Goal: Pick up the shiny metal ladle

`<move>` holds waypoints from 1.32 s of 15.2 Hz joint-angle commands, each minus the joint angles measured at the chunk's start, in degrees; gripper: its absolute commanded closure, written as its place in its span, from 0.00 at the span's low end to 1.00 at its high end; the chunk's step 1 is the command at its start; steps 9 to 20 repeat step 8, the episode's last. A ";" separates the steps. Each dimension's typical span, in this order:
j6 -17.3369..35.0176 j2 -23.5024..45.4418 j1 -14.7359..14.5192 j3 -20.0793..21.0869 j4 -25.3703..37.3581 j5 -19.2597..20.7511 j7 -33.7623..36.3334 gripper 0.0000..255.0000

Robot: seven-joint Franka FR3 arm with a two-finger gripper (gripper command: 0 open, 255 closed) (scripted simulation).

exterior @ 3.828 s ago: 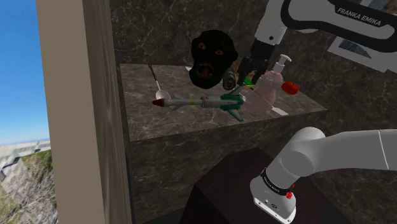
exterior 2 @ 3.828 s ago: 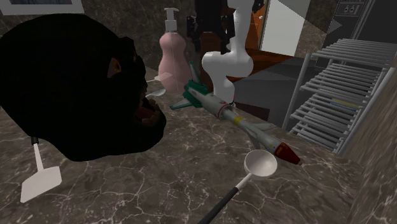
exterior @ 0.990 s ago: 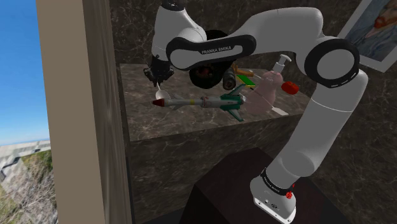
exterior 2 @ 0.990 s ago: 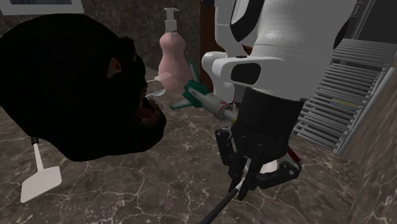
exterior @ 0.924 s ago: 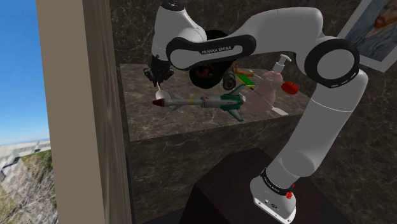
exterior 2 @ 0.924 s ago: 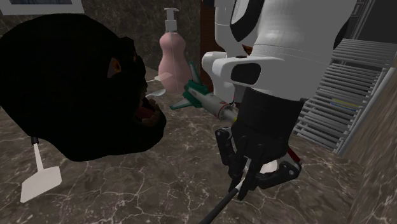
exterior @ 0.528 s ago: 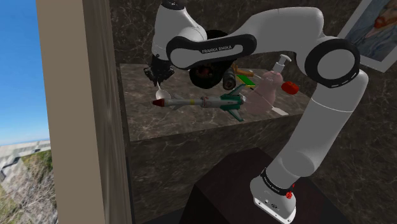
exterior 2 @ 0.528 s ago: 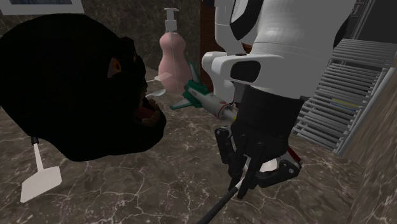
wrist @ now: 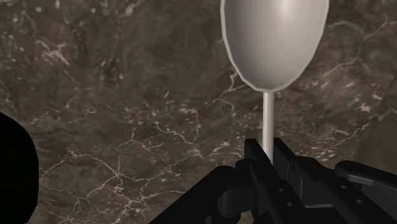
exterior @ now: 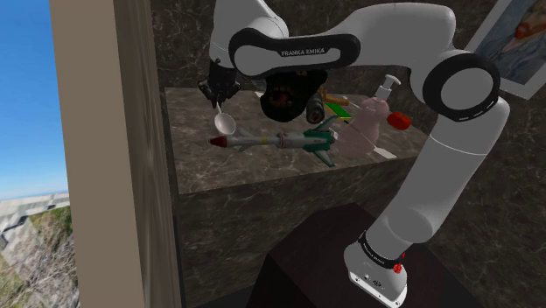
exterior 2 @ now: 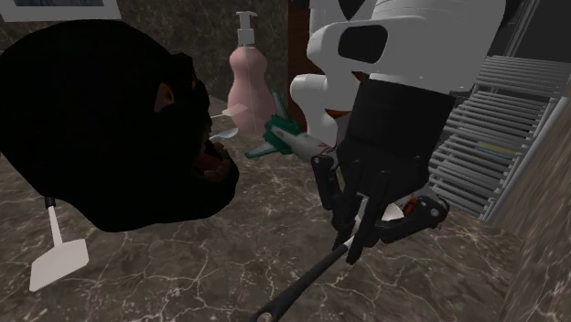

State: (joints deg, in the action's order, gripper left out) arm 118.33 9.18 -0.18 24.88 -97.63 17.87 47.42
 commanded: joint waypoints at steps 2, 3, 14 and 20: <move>-2.15 -0.17 -0.08 0.11 2.04 -0.36 -0.56 1.00; -2.88 -0.20 -0.11 0.14 2.76 -0.46 -0.74 1.00; -5.22 -0.20 -0.23 0.24 5.15 -0.72 -1.29 1.00; -5.22 -0.20 -0.23 0.24 5.15 -0.72 -1.29 1.00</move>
